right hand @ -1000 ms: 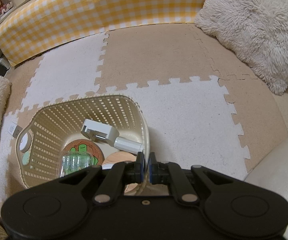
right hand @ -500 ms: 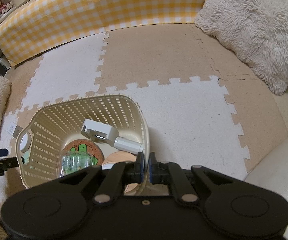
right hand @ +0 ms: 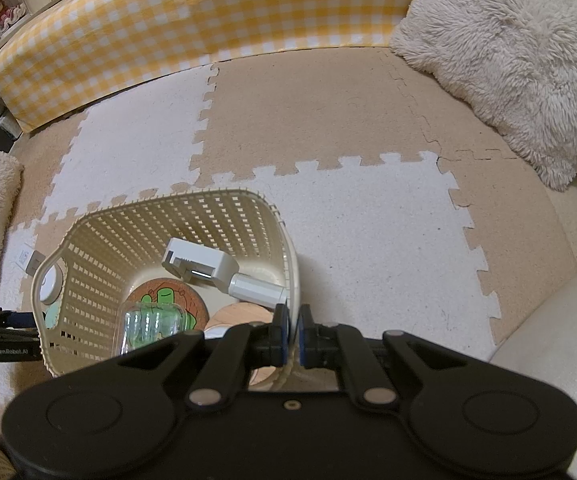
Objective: Organize rigid objects
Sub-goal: 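Move the left tool to the mint round case and grasp it, then carry the mint case with the left tool into the basket and release, then move the left tool to the white round case and grasp it, then carry the white round case with the left tool into the basket and release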
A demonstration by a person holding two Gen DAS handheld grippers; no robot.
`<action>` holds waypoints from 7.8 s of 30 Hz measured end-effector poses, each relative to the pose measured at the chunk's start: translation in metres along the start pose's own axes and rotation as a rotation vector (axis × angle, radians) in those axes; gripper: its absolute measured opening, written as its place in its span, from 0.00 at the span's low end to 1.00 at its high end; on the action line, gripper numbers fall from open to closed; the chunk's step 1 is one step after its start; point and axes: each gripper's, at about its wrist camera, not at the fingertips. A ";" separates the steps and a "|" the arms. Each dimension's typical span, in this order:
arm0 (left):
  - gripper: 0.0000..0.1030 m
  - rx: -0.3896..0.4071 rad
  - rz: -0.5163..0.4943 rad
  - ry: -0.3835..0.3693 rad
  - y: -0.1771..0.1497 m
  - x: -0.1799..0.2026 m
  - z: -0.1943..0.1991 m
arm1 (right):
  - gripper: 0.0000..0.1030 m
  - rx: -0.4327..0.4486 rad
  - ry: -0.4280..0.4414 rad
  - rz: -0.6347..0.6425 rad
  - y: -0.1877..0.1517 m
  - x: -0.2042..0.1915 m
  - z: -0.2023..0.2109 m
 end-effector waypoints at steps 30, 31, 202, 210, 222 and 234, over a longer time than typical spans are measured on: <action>0.50 0.290 0.026 -0.174 0.017 0.026 0.084 | 0.05 0.000 -0.001 0.001 0.000 0.000 0.000; 0.50 0.305 0.017 -0.178 0.017 0.028 0.087 | 0.05 0.000 -0.001 0.001 0.000 0.000 0.000; 0.52 0.286 -0.518 -0.057 0.029 0.131 0.040 | 0.06 -0.010 -0.009 0.022 0.000 -0.004 -0.002; 0.53 0.262 -0.482 -0.065 0.030 0.124 0.040 | 0.06 -0.010 -0.008 0.023 0.000 -0.003 -0.002; 0.53 0.226 -0.469 -0.127 0.027 0.129 0.044 | 0.06 -0.010 -0.008 0.023 0.000 -0.003 -0.002; 0.70 0.251 -0.437 -0.166 0.022 0.131 0.071 | 0.06 -0.010 -0.009 0.023 0.000 -0.003 -0.002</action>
Point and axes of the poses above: each gripper's, at about its wrist camera, not at the fingertips, and z roughly against the way its jaws point, x to its right, y to its top, and after that the axes turned 3 degrees about -y, right-handed
